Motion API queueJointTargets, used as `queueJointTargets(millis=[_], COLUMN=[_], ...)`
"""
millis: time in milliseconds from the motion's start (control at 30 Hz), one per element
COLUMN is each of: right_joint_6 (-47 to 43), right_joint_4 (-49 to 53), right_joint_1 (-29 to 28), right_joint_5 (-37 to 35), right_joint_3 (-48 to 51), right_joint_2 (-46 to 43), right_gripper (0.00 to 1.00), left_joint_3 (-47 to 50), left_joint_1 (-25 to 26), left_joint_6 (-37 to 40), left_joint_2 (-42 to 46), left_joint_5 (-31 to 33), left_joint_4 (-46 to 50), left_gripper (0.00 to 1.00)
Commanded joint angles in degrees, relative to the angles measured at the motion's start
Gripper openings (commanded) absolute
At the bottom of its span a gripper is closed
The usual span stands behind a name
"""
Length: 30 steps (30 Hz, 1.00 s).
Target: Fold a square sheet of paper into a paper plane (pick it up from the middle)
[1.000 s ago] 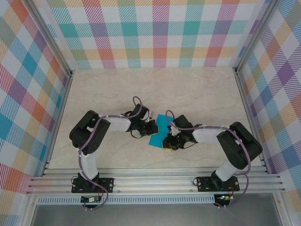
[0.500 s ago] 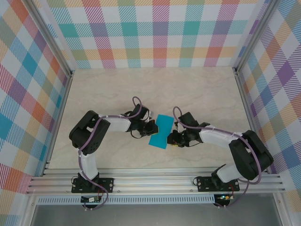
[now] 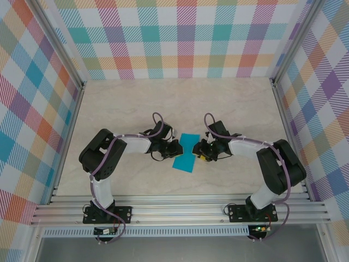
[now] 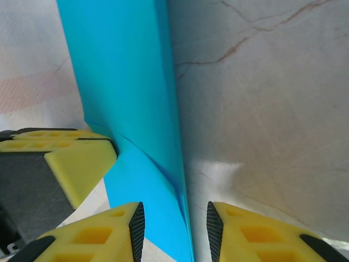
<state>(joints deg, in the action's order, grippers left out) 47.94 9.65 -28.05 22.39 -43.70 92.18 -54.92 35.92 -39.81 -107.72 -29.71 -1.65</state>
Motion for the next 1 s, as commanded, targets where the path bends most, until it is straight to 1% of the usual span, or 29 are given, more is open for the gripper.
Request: queueJointTargets(millis=[0,200,600,800,967], right_joint_6=[1.3,0.3,-1.5,-1.1,-1.8], right_joint_4=[-3.2,-6.4,-6.7,-10.2,-13.1], right_joint_1=[0.1,0.1,0.1,0.1,0.0], right_joint_5=[3.6,6.6,6.8,7.6,9.6], right_joint_3=[-0.8,-0.6,0.0,1.3,1.9], right_joint_2=[2.3,3.4,4.3,4.9,5.6], right_gripper=[0.37,0.37,0.38,0.38,0.37], left_joint_3=[-0.4,-0.6,-1.7,-1.8,-1.2], left_joint_1=[0.3,0.3,0.3,0.3,0.3], left_joint_6=[-0.1,0.0,0.1,-0.1,-0.6], left_joint_2=[1.2,1.0,1.1,1.2,2.1], left_joint_5=[0.6,0.4,1.0,1.3,1.6], left_joint_4=[1.7,1.7,2.1,2.0,0.8], left_gripper=[0.11,0.11,0.11,0.12,0.15])
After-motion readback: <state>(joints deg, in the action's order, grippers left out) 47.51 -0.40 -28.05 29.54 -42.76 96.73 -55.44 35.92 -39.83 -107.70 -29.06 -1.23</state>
